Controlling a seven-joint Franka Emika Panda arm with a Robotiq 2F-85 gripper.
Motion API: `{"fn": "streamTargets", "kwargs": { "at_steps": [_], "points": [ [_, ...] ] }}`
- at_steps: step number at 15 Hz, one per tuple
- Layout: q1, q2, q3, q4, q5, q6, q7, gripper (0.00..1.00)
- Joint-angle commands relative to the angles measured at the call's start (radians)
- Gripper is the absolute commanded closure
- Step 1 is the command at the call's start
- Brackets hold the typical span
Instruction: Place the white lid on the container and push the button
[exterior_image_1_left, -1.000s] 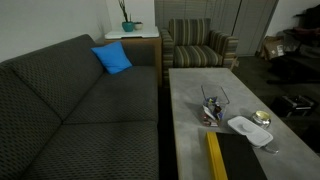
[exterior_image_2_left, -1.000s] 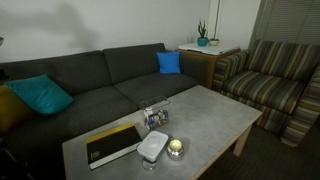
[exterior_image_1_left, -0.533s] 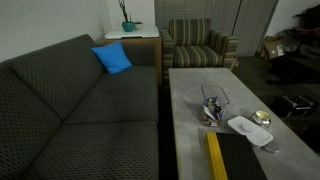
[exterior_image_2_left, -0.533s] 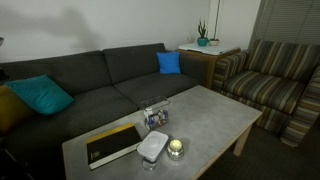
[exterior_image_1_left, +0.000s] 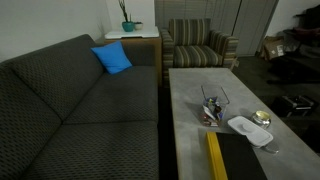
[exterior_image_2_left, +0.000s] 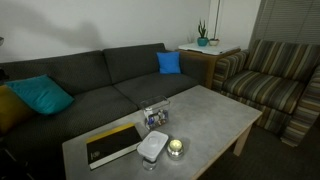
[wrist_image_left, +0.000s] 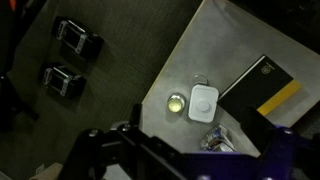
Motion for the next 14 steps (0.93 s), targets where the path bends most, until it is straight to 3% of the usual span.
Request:
{"fn": "streamTargets", "kwargs": {
  "at_steps": [1, 10, 14],
  "points": [
    [0.002, 0.024, 0.002, 0.007, 0.001, 0.000, 0.007, 0.00],
    [0.002, 0.003, 0.001, 0.008, 0.001, -0.001, 0.007, 0.00],
    [0.004, 0.047, -0.001, -0.007, -0.030, 0.062, -0.029, 0.00]
  ]
}}
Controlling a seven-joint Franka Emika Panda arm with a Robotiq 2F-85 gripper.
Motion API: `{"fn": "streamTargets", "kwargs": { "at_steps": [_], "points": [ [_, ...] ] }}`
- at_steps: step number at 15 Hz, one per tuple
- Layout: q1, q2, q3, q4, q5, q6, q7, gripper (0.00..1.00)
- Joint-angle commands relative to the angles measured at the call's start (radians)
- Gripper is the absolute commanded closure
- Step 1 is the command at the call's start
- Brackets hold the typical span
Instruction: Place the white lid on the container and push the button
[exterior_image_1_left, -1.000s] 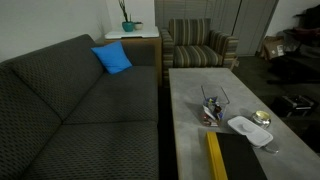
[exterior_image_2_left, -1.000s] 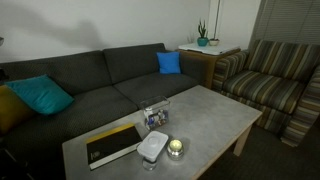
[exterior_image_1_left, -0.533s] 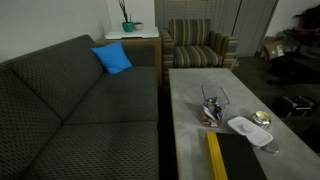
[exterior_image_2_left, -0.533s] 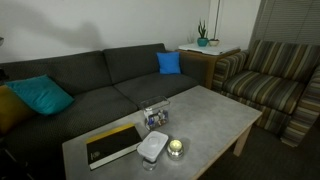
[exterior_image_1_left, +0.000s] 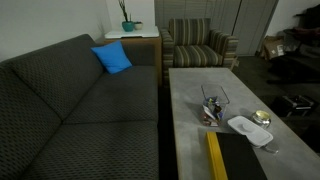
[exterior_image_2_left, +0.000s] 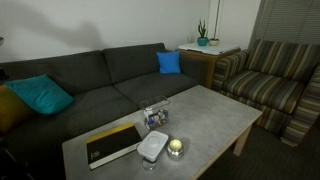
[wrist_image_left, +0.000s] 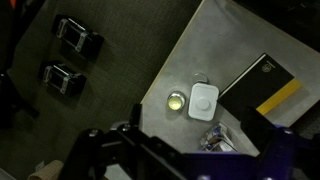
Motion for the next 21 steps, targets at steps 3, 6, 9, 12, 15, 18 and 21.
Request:
{"fn": "streamTargets", "kwargs": {
  "at_steps": [3, 6, 9, 12, 15, 18, 21],
  "points": [
    [-0.018, 0.099, 0.018, -0.009, -0.090, 0.080, -0.004, 0.00],
    [-0.036, 0.239, 0.035, 0.011, -0.209, 0.116, 0.048, 0.00],
    [-0.021, 0.389, 0.007, 0.033, -0.241, 0.162, 0.029, 0.00],
    [-0.007, 0.364, 0.006, 0.004, -0.217, 0.154, 0.041, 0.00],
    [-0.006, 0.357, 0.007, 0.008, -0.217, 0.152, 0.045, 0.00],
    [-0.004, 0.354, 0.005, 0.028, -0.182, 0.123, 0.043, 0.00],
    [-0.002, 0.486, 0.003, 0.113, -0.054, 0.092, 0.077, 0.00]
  ]
}}
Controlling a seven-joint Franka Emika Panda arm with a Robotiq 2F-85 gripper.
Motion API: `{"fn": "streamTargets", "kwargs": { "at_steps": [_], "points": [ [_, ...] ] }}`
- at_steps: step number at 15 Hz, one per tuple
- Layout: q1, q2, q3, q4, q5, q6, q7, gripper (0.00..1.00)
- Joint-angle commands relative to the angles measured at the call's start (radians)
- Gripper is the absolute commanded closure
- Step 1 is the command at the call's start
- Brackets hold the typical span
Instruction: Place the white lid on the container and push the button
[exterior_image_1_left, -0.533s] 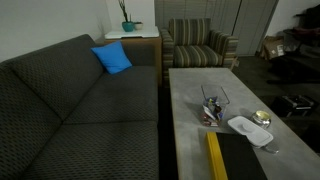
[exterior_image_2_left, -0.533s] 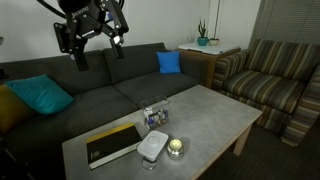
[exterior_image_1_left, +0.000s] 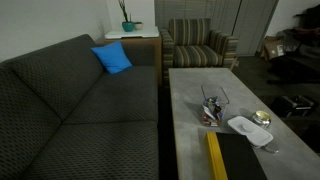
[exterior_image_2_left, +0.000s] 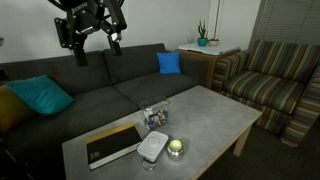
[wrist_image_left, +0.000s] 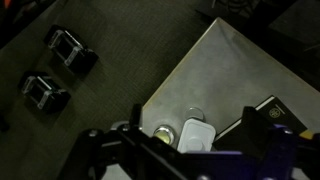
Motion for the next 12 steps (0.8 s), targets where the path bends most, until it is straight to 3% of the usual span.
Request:
{"fn": "streamTargets", "kwargs": {
  "at_steps": [1, 4, 7, 8, 9, 12],
  "points": [
    [0.002, 0.170, -0.001, 0.120, 0.116, -0.052, 0.056, 0.00],
    [0.011, 0.344, -0.001, 0.226, 0.166, -0.035, 0.127, 0.00],
    [0.017, 0.487, 0.005, 0.332, 0.242, -0.034, 0.063, 0.00],
    [0.012, 0.517, 0.016, 0.362, 0.274, -0.052, 0.002, 0.00],
    [0.027, 0.439, -0.006, 0.282, 0.226, -0.020, 0.070, 0.00],
    [0.028, 0.522, -0.001, 0.349, 0.256, -0.023, 0.030, 0.00]
  ]
}}
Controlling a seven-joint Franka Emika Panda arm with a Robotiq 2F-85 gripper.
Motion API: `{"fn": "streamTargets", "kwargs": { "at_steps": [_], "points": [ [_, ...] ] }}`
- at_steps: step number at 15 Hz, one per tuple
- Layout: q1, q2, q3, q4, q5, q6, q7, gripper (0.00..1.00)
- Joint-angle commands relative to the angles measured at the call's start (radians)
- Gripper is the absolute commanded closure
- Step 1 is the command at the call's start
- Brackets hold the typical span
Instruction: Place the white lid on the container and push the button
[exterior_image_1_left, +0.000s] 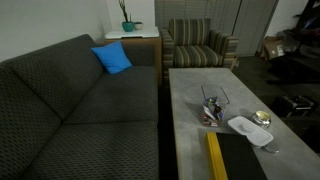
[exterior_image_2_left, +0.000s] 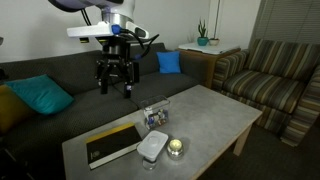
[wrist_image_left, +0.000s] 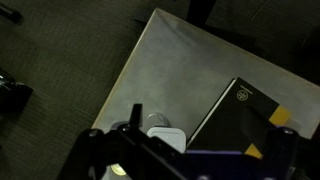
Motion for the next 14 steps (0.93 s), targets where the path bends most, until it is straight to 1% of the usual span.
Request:
{"fn": "streamTargets", "kwargs": {
  "at_steps": [1, 2, 4, 6, 8, 11, 13, 14],
  "points": [
    [0.011, 0.003, -0.011, 0.007, 0.006, -0.003, -0.006, 0.00],
    [0.008, -0.015, -0.007, -0.023, 0.005, 0.057, -0.012, 0.00],
    [-0.007, 0.013, 0.000, -0.016, 0.046, 0.161, -0.010, 0.00],
    [-0.011, 0.080, -0.004, 0.019, 0.075, 0.283, 0.001, 0.00],
    [-0.024, 0.152, 0.004, 0.065, 0.128, 0.356, -0.017, 0.00],
    [-0.020, 0.267, -0.003, 0.161, 0.150, 0.386, -0.012, 0.00],
    [-0.014, 0.344, -0.008, 0.240, 0.155, 0.356, -0.008, 0.00],
    [-0.014, 0.383, -0.008, 0.284, 0.152, 0.311, -0.016, 0.00]
  ]
}}
